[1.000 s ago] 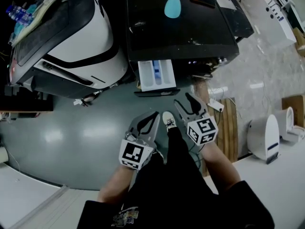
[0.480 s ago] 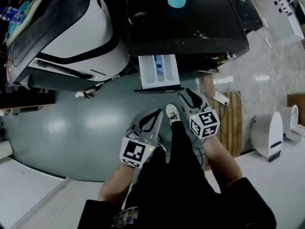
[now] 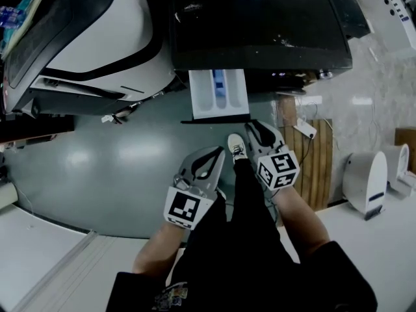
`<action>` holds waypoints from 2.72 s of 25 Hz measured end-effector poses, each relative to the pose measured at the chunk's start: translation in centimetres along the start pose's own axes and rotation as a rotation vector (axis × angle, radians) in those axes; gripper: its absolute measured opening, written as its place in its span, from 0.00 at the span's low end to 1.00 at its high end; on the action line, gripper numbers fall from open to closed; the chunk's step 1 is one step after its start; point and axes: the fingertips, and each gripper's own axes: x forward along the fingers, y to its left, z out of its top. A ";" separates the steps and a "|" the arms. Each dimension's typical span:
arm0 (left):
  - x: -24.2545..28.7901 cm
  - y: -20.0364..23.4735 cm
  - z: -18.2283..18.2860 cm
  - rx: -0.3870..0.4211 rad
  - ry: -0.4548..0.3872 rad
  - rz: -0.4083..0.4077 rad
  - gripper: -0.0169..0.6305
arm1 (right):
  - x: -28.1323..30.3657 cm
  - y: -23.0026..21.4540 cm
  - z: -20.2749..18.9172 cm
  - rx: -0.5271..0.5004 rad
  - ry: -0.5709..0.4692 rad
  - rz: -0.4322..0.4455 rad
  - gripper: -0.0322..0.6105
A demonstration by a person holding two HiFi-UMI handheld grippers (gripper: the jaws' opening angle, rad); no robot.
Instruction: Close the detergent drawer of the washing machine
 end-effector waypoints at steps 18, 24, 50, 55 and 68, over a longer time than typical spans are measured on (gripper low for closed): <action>1.6 0.0 0.8 0.001 -0.023 -0.002 0.03 | 1.6 -0.9 1.6 0.022 -0.023 -0.007 0.18; 1.8 0.6 1.2 -0.008 -0.032 0.009 0.03 | 2.8 -1.5 2.4 0.037 -0.027 -0.015 0.18; 5.6 4.3 2.8 -0.024 -0.051 0.034 0.03 | 8.9 -4.8 6.7 0.128 -0.050 -0.046 0.17; 6.1 4.8 2.8 -0.031 -0.050 0.034 0.03 | 9.5 -5.1 7.0 0.150 -0.047 -0.066 0.18; 5.7 4.8 3.7 -0.038 -0.064 0.042 0.03 | 10.2 -5.5 7.4 0.230 -0.044 -0.115 0.18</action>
